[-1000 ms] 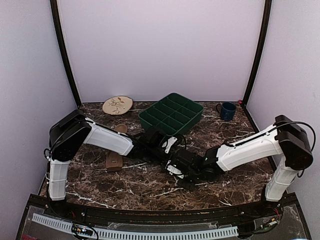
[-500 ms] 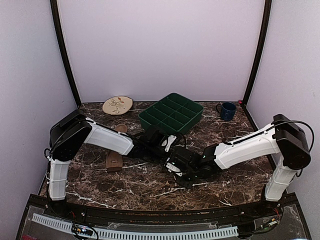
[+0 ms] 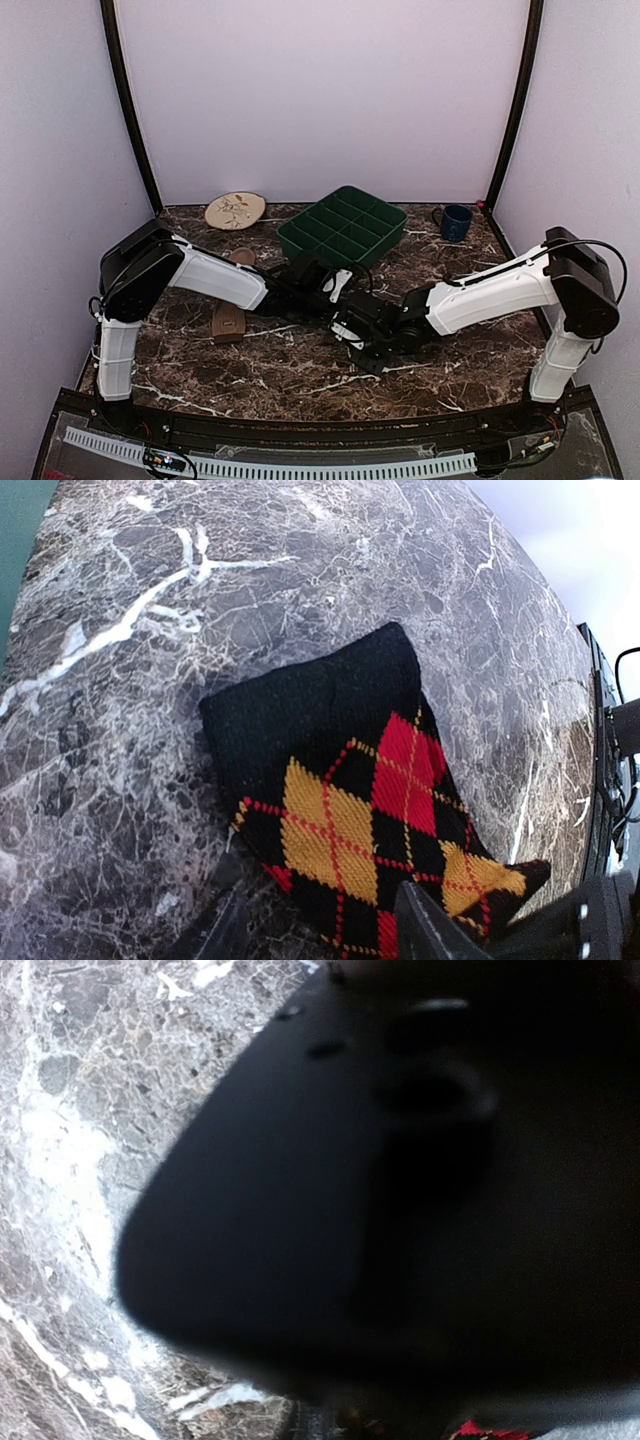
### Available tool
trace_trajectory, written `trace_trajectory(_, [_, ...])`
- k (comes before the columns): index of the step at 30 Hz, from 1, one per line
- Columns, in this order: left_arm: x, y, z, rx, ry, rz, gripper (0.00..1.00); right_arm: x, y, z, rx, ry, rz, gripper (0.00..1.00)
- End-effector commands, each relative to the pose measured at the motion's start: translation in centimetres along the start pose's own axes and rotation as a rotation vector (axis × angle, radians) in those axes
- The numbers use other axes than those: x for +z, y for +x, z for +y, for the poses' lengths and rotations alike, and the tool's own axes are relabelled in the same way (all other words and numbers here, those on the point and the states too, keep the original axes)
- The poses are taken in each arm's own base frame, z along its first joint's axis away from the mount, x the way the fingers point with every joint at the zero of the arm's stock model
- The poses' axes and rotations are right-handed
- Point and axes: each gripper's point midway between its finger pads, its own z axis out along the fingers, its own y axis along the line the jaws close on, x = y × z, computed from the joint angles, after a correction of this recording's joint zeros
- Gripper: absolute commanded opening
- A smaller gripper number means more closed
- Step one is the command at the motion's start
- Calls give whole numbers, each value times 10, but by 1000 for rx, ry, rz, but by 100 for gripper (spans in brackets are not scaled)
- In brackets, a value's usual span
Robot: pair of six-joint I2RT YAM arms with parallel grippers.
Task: Roll the socks
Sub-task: Roll the sock at the center of the board.
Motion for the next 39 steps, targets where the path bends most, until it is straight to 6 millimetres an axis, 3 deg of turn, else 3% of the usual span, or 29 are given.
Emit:
trace_trajectory(1, [2, 149, 49, -165, -182, 456, 55, 24, 63, -32, 85, 79, 256, 0])
trace_trajectory(21, [-19, 128, 59, -212, -273, 358, 61, 13, 56, -2, 206, -153, 265, 0])
trace_trajectory(30, [-20, 128, 59, -212, -258, 348, 61, -3, 42, -17, 255, -107, 226, 0])
trace_trajectory(35, [-20, 127, 58, -200, -251, 350, 61, -20, 36, -28, 280, -67, 214, 20])
trace_trajectory(39, [-23, 126, 57, -190, -254, 345, 61, -22, 44, -33, 288, -34, 238, 23])
